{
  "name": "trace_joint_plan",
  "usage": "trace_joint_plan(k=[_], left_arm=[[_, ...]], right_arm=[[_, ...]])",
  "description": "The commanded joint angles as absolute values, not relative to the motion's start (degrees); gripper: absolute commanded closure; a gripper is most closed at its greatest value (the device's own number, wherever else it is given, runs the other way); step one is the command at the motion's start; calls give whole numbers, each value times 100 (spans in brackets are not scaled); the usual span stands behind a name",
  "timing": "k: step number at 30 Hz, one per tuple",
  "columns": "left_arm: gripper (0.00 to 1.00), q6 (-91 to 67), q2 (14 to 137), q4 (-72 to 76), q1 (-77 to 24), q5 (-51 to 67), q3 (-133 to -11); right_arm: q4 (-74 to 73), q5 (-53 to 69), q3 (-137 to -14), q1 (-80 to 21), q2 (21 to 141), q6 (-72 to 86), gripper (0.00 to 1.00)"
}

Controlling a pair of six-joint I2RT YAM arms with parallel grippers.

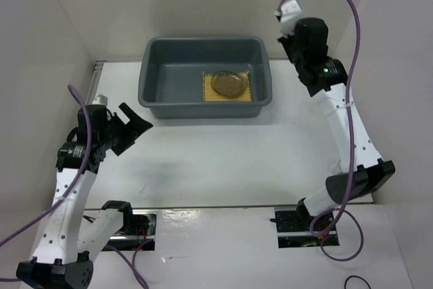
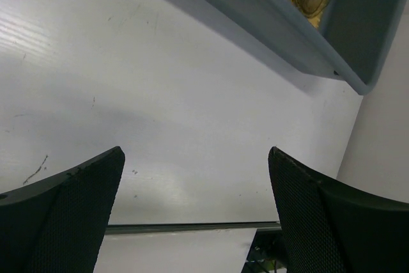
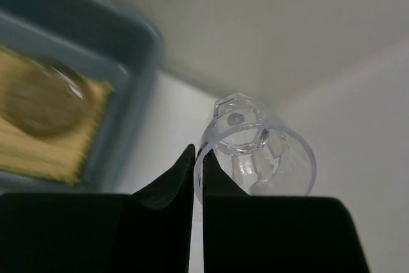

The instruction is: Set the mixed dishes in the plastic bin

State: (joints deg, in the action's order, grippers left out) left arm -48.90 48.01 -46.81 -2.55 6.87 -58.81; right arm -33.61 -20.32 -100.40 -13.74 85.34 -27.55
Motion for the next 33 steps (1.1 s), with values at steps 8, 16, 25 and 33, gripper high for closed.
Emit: trace_joint_plan(k=[8, 16, 25, 33], left_arm=[[8, -4835, 4351, -4403, -27, 1072, -5774], [8, -5816, 3376, -4438, -26, 1414, -5335], [8, -6854, 2119, -5141, -26, 1274, -5186], [8, -7154, 1758, -5248, -26, 1258, -4939]], right_arm=[[-5095, 851, -13945, -2742, 11414, -3031, 100], [-5916, 1985, -17079, -2996, 14123, -4263, 100], [-6206, 2232, -17360, -3463, 15161, -4808, 100], [-5942, 2110, -16287, -3568, 15222, -5353, 100]])
